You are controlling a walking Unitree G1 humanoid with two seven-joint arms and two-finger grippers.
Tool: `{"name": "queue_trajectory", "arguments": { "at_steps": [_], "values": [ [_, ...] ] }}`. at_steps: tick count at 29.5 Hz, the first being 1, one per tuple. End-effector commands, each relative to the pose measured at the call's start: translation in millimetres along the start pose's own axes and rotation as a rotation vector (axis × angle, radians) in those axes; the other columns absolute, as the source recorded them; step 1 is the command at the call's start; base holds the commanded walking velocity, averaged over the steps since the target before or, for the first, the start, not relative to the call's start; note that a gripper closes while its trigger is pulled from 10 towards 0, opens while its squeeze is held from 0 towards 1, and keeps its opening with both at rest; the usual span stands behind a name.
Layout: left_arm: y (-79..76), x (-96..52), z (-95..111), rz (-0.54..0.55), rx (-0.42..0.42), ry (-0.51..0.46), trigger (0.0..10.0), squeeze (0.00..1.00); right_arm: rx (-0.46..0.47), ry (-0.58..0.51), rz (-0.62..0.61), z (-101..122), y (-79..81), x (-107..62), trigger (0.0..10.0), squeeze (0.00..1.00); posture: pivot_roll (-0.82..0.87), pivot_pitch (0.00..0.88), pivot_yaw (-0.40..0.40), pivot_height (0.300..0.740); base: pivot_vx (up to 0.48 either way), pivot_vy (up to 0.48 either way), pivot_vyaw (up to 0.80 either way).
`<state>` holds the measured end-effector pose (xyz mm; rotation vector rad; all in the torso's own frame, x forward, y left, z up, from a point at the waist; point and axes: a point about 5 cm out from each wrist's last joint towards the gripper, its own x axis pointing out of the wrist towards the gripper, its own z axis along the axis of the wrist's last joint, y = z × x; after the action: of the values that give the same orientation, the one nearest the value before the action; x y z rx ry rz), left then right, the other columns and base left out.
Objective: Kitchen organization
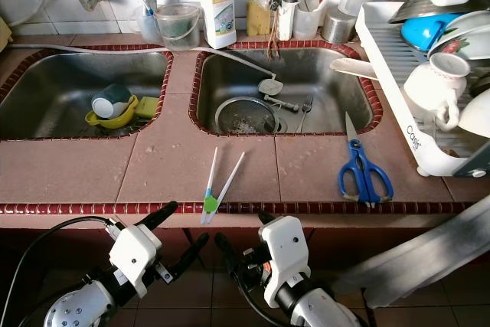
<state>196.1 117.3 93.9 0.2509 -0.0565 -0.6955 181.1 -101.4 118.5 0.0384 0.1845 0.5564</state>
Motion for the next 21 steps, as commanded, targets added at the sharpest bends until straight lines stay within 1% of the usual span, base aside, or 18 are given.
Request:
{"name": "queue_trajectory", "arguments": {
  "at_steps": [1, 5, 12, 16, 21],
  "values": [
    [-5.1, 0.1, -5, -0.038, 0.002, 0.017, 10.0, 0.0, 0.007, -0.012, 0.001, 4, 2.3, -1.8, 10.0, 0.0, -0.14, 0.174, 0.061, 0.74, 0.0, 0.0, 0.0],
    [-5.9, 3.1, -4, -0.046, 0.0, 0.01, 10.0, 0.0, 0.006, -0.014, -0.004, 4, 2.6, -2.4, 10.0, 0.0, -0.15, 0.17, 0.065, 0.74, 0.0, 0.0, 0.0],
    [-8.7, 17.2, -4, -0.067, -0.004, -0.015, 10.0, 0.0, 0.009, -0.024, -0.033, 5, 2.7, -2.8, 10.0, 0.0, -0.19, 0.161, 0.085, 0.74, 0.0, 0.0, 0.0],
    [-9.6, 20.7, -2, -0.071, -0.005, -0.023, 10.0, 0.0, 0.013, -0.028, -0.048, 5, 2.7, -3.7, 10.0, 0.0, -0.2, 0.159, 0.089, 0.74, 0.0, 0.0, 0.0],
    [-10.4, 22.0, -6, -0.078, -0.003, -0.014, 10.0, 0.0, 0.015, -0.028, -0.065, 5, 2.7, -5.5, 10.0, 0.0, -0.22, 0.162, 0.096, 0.74, 0.0, 0.0, 0.0]
  ]
}}
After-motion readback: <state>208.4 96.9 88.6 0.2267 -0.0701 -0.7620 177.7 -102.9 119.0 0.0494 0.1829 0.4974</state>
